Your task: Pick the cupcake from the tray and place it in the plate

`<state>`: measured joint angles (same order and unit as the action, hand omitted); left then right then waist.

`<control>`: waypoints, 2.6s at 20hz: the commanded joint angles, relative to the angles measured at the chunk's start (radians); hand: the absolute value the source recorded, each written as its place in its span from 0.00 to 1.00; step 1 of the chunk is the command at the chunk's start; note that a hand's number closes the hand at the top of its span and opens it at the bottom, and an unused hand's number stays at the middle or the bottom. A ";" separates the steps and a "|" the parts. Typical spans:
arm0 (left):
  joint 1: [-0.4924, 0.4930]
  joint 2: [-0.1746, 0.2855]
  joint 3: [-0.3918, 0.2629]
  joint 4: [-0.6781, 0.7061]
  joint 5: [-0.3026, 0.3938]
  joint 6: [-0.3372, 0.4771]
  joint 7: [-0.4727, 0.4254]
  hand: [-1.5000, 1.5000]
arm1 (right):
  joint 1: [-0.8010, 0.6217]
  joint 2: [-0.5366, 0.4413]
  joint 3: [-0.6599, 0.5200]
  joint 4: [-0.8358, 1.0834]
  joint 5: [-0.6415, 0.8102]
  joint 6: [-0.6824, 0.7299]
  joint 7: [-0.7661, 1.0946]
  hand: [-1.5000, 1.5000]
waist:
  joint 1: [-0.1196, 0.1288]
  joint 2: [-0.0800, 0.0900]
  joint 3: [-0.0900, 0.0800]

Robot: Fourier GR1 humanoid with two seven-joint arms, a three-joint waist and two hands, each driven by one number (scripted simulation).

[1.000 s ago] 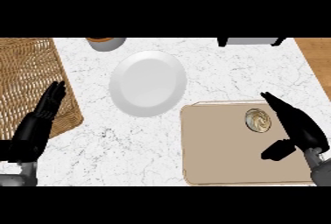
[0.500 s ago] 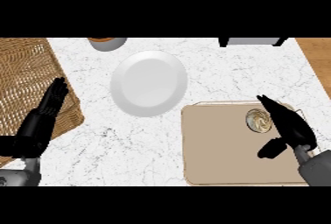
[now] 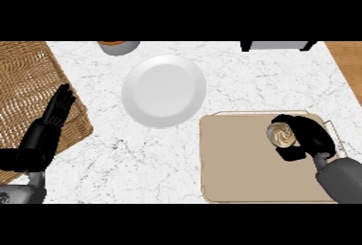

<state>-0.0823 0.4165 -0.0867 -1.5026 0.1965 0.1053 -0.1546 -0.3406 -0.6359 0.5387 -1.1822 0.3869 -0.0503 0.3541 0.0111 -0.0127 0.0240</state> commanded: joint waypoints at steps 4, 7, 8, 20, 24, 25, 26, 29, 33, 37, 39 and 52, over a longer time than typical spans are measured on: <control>0.000 -0.054 -0.026 0.102 -0.007 0.005 0.067 0.50 | -0.023 0.052 -0.008 0.132 0.027 -0.015 -0.156 1.00 | -0.004 0.020 -0.023; 0.038 -0.041 -0.014 0.136 0.006 -0.045 0.024 0.50 | -0.029 0.065 0.012 0.084 0.065 -0.028 -0.131 1.00 | -0.010 0.017 -0.025; 0.091 -0.045 -0.025 0.074 -0.001 -0.037 0.022 0.50 | -0.049 0.056 -0.026 0.159 0.042 -0.030 -0.204 1.00 | 0.010 0.018 -0.023; 0.050 -0.073 -0.024 0.087 -0.028 -0.027 0.061 0.50 | -0.228 0.099 -0.135 0.357 0.071 -0.183 -0.491 1.00 | 0.002 0.020 -0.022; 0.037 -0.079 -0.003 0.127 -0.036 -0.027 0.032 0.50 | -0.246 0.116 -0.142 0.315 0.073 -0.188 -0.514 1.00 | -0.015 0.017 -0.024; 0.052 -0.079 -0.009 0.096 -0.049 -0.015 0.044 0.50 | -0.265 0.106 -0.144 0.279 0.072 -0.161 -0.485 1.00 | -0.016 0.013 -0.025; 0.074 -0.080 -0.007 0.100 -0.050 -0.017 0.034 0.50 | -0.278 0.061 -0.155 0.233 0.053 -0.116 -0.496 1.00 | -0.025 0.010 -0.026; 0.079 -0.076 0.007 0.056 -0.038 -0.018 0.062 0.50 | -0.292 0.048 -0.197 0.182 0.040 -0.144 -0.504 1.00 | -0.024 0.008 -0.025; 0.070 -0.097 0.002 0.095 -0.056 -0.012 0.038 0.50 | -0.297 0.074 -0.227 0.052 0.032 -0.212 -0.471 1.00 | -0.043 0.007 -0.026; 0.080 -0.078 0.021 0.092 -0.044 -0.049 0.026 0.50 | -0.304 0.089 -0.230 -0.005 0.035 -0.199 -0.433 1.00 | -0.029 0.009 -0.026; 0.073 -0.090 0.025 0.095 -0.040 -0.045 0.032 0.50 | -0.295 0.126 -0.212 -0.030 0.042 -0.203 -0.409 1.00 | -0.028 0.010 -0.026; 0.029 -0.085 0.028 0.098 -0.062 -0.076 0.060 0.50 | -0.534 0.363 -0.123 0.073 0.116 -0.127 -0.217 1.00 | 0.013 0.022 -0.025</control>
<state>-0.0825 0.3630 -0.0246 -1.5073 0.1281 0.0507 -0.1412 -0.8148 -0.3558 0.3871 -1.1582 0.4842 -0.1925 0.0930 0.0165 -0.0094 0.0249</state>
